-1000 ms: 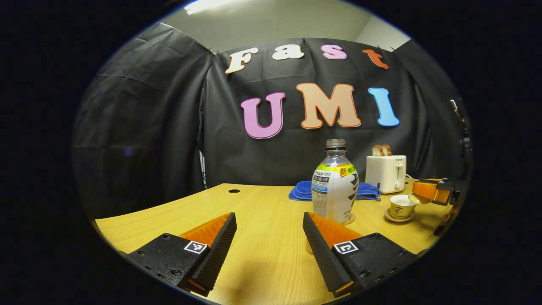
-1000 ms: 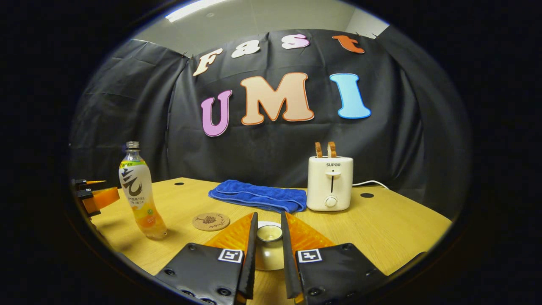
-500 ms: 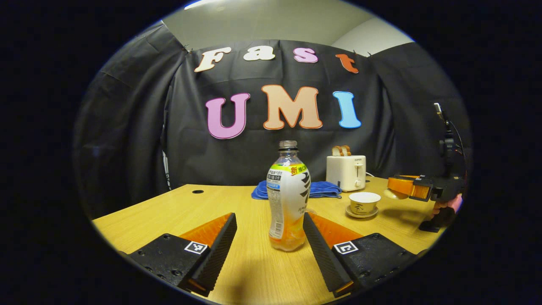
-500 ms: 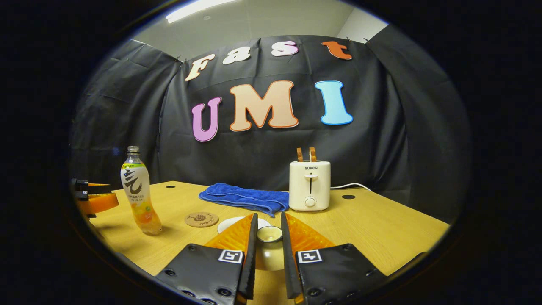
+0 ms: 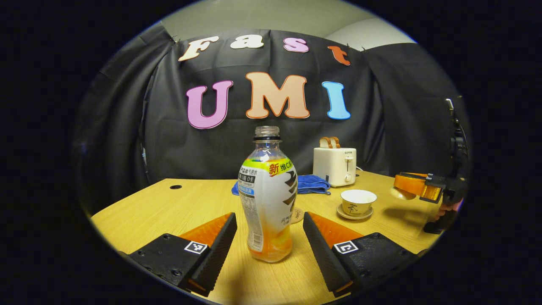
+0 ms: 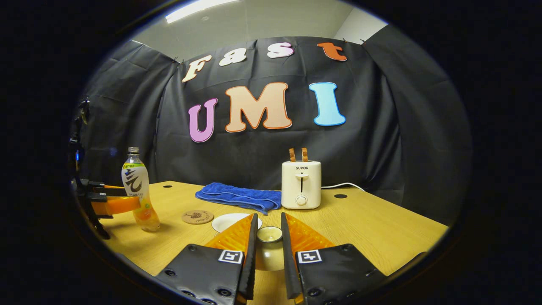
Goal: Open the teacup lid with one hand, grasp the water bottle and pour water into the teacup with the other hand; after pouring, place the water bottle on the coaster and then close the teacup lid.
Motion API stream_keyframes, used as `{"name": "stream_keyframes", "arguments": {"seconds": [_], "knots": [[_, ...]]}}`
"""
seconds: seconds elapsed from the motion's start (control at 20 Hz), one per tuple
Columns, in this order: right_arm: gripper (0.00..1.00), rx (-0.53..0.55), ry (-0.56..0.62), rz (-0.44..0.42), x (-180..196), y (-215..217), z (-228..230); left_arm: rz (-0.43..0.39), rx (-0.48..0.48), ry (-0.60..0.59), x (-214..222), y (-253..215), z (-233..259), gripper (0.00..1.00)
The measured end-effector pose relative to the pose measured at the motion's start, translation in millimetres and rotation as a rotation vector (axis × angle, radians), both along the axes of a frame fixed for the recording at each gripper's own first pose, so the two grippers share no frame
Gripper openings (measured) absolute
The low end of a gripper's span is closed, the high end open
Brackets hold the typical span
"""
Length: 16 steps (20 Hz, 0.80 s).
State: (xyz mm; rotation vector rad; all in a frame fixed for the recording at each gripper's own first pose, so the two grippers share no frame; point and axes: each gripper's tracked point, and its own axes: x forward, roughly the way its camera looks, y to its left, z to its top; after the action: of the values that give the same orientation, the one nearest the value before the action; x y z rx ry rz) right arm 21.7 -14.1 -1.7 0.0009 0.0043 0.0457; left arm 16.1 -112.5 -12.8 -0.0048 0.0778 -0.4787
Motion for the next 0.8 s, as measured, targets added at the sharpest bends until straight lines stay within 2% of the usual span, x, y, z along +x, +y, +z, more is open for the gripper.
{"name": "stream_keyframes", "arguments": {"seconds": [0.3,0.4,0.45,0.8], "knots": [[0.31,-0.001,0.000,-0.012,-2,-16,1,0.013,0.040,0.049,23,-10,-10,0.88],[0.31,-0.001,0.000,-0.014,-2,-21,1,0.014,0.059,0.074,27,-13,-15,0.79],[0.33,-0.001,0.001,-0.016,-2,-23,1,0.011,0.061,0.081,28,-14,-15,0.69],[0.31,-0.002,-0.001,-0.033,-1,-34,2,0.007,0.082,0.092,32,-21,-20,0.59]]}}
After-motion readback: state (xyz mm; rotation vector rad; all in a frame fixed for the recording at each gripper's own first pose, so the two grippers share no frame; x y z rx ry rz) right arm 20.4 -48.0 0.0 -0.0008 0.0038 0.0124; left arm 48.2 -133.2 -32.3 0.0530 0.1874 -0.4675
